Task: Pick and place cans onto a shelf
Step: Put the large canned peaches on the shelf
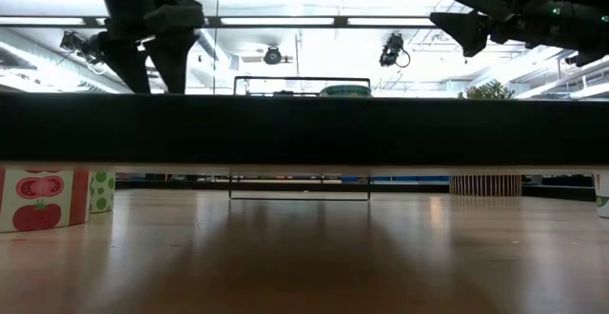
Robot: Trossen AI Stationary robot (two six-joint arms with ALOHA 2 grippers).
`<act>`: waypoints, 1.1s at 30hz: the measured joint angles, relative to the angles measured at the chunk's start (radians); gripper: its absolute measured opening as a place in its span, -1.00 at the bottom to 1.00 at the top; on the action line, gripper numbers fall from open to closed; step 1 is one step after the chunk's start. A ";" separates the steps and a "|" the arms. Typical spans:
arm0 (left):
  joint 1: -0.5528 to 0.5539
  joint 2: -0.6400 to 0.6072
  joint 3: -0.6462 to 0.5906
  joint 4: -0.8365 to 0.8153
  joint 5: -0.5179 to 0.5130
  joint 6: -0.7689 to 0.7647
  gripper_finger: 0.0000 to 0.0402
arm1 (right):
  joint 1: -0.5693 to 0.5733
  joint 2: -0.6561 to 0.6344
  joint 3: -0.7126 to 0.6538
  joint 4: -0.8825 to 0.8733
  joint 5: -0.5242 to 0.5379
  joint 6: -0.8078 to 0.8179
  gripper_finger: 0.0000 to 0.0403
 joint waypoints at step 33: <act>-0.010 -0.002 0.000 -0.182 0.301 0.160 0.94 | 0.000 0.000 0.000 0.000 0.000 0.000 0.56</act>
